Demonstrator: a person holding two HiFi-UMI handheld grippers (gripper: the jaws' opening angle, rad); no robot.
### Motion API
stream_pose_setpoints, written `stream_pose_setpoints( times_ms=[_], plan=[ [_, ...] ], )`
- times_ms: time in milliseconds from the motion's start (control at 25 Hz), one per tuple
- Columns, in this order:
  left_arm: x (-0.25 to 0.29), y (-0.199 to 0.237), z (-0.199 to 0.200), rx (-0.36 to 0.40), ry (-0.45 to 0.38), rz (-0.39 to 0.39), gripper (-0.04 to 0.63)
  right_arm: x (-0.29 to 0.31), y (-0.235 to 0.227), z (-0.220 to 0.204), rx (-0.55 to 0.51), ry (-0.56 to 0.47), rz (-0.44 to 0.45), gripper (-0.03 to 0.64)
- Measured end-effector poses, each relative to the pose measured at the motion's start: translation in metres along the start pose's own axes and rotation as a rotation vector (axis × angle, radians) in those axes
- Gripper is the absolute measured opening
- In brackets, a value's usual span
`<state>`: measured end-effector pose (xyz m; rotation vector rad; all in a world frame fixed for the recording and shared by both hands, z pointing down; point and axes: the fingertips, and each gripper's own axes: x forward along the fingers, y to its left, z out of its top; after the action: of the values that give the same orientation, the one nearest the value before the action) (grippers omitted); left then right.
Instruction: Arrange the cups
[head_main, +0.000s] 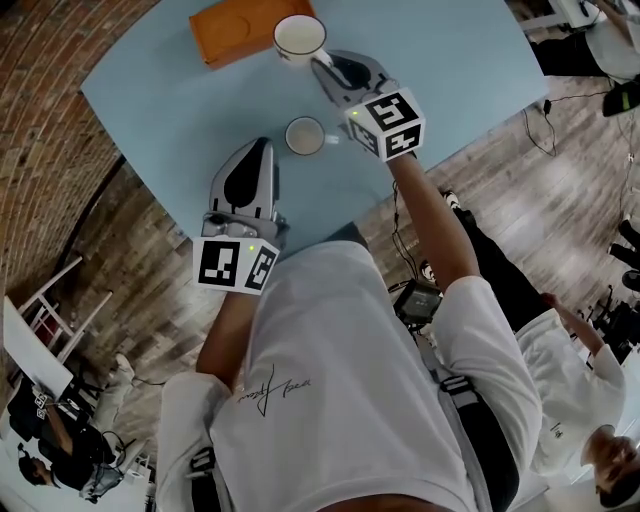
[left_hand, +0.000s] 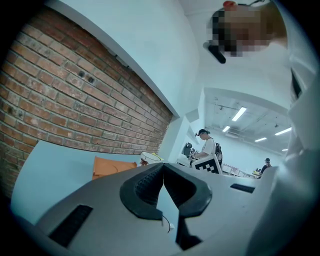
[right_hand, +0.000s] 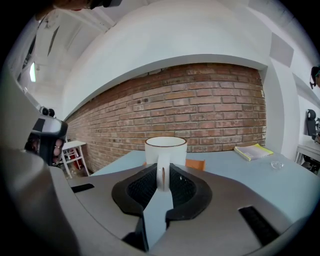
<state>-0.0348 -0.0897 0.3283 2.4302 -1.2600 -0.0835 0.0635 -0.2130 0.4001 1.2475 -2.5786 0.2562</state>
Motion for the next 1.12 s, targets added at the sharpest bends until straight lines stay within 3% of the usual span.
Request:
stream_pose_setpoints(
  times_ms=[1120],
  plan=[
    [0.009, 0.027, -0.002, -0.025, 0.023, 0.062, 0.009, 0.079, -0.046, -0.013, 0.033, 0.012, -0.055, 0.066]
  ],
)
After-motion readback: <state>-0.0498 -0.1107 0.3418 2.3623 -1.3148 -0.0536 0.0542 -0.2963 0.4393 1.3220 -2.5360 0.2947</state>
